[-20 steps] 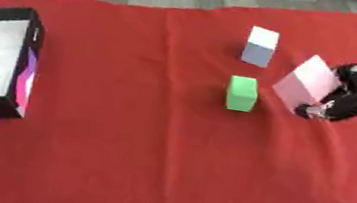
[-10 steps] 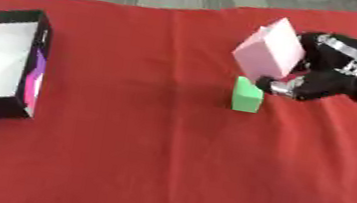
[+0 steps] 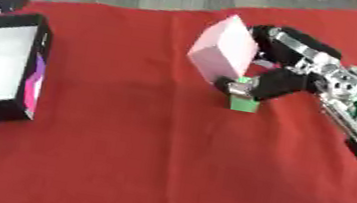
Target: Pick up the objects with one hand, pass them to the other hand, and then place them into the box on the other side of the table.
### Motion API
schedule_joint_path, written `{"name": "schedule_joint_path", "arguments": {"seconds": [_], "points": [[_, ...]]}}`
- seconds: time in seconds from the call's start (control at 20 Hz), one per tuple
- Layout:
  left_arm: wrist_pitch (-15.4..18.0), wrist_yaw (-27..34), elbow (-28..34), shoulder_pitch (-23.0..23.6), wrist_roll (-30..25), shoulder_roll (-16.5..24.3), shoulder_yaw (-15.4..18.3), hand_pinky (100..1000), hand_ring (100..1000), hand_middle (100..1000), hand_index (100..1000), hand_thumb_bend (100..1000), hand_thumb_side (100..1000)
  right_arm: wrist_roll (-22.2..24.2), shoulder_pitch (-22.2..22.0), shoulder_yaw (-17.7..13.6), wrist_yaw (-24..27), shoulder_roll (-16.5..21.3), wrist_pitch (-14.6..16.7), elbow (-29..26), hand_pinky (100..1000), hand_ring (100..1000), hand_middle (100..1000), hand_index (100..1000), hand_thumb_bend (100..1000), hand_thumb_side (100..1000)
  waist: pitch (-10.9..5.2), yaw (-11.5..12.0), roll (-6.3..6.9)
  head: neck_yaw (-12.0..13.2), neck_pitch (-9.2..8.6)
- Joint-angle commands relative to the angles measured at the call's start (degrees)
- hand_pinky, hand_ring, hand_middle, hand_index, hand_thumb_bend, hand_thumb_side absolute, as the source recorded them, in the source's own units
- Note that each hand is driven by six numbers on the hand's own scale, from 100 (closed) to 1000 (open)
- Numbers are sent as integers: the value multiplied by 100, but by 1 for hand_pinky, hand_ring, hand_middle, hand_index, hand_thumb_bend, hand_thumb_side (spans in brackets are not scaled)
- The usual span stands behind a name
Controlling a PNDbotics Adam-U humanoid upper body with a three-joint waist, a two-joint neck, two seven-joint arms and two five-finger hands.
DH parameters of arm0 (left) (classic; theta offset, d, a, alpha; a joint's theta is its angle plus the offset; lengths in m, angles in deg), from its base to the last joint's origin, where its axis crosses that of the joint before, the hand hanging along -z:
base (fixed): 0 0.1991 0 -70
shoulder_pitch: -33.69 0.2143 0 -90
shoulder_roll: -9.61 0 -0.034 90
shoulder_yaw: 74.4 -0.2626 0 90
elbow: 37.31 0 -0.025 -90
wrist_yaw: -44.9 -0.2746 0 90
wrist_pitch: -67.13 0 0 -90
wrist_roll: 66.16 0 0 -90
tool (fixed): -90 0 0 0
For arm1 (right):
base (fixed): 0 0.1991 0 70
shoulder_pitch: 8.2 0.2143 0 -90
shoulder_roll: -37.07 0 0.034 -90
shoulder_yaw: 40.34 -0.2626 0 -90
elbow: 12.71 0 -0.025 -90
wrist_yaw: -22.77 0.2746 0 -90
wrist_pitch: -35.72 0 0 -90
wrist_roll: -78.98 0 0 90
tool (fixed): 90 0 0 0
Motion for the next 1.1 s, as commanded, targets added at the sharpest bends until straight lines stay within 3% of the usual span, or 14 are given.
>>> {"name": "schedule_joint_path", "arguments": {"seconds": [0.05, 0.25, 0.65, 0.75, 0.8, 1.1], "points": [[-263, -192, 265, -197, -261, 190, -131, 832, 843, 813, 869, 547, 585, -82, 182, 75, -399, -171, 388, 96, 854, 692, 520, 639, 339, 100, -178, 28, 72, -57, -9], [-480, -380, 311, -385, -499, 40, -365, 832, 843, 816, 870, 546, 578, -57, 305, 219, -678, -459, 673, 273, 845, 691, 522, 639, 332, 100, -190, 48, 96, -85, -9], [-585, -574, 357, -583, -735, -183, -611, 835, 847, 822, 874, 540, 593, 7, 448, 344, -881, -712, 848, 478, 841, 690, 522, 639, 330, 100, -198, 60, 119, -126, -9], [-601, -828, 419, -656, -670, -264, -649, 838, 849, 826, 878, 578, 567, 76, 498, 416, -942, -788, 907, 472, 835, 687, 521, 638, 327, 100, -200, 70, 132, -159, -9], [-596, -989, 459, -684, -637, -311, -680, 839, 850, 827, 879, 548, 557, 117, 518, 446, -987, -824, 942, 475, 835, 687, 521, 638, 326, 100, -200, 73, 137, -170, -9], [-509, -1606, 598, -787, -677, -550, -812, 847, 857, 837, 886, 563, 523, 265, 570, 539, -1171, -977, 1091, 512, 829, 684, 521, 638, 323, 100, -197, 77, 153, -165, -9]]}}
